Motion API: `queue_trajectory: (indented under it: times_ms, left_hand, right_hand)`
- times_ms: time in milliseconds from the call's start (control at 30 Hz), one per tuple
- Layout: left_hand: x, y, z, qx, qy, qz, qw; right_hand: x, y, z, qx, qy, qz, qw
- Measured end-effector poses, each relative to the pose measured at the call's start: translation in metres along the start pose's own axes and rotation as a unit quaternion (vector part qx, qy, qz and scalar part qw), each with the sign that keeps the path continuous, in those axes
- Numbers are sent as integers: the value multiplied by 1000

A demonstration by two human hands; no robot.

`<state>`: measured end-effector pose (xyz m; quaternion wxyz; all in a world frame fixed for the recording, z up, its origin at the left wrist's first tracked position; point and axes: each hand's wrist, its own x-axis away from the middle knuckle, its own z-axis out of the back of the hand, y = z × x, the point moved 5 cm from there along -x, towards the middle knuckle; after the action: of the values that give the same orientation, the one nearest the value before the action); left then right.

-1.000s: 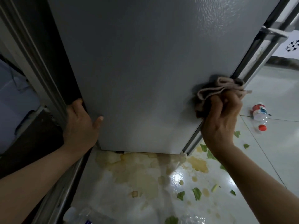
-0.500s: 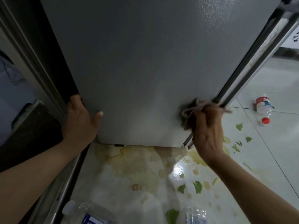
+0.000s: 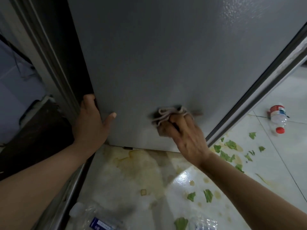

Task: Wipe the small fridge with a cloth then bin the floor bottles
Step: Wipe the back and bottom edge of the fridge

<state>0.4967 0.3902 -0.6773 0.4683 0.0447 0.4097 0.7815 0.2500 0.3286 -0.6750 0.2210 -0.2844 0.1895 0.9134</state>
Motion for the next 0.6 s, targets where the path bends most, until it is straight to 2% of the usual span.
queue_trajectory:
  times_ms: [100, 167, 200, 267, 333, 400, 500, 600]
  left_hand:
    - [0, -1, 1, -3, 2, 0, 1000]
    - [-1, -3, 3, -2, 1, -9, 1000]
    - [-2, -4, 5, 1, -2, -18, 1000]
    - [-3, -7, 9, 15, -20, -35, 999]
    - [-4, -10, 13, 28, -45, -48, 997]
    - [-3, -14, 15, 36, -74, -53, 995]
    - [-1, -19, 17, 60, -103, -56, 991]
    - [-2, -23, 17, 85, -114, -62, 988]
  right_hand:
    - [-31, -7, 6, -8, 82, -31, 996]
    - [-33, -20, -6, 27, 55, 4, 998]
    - [-30, -31, -16, 61, -11, 49, 997]
    - [-14, -53, -41, 128, -183, 145, 964]
    - [-4, -62, -55, 130, -282, 163, 937]
    - [-11, -64, -51, 119, -251, 142, 950]
    - [-38, -56, -27, 52, -101, 74, 991]
    - [-65, -50, -17, 30, 15, 23, 999]
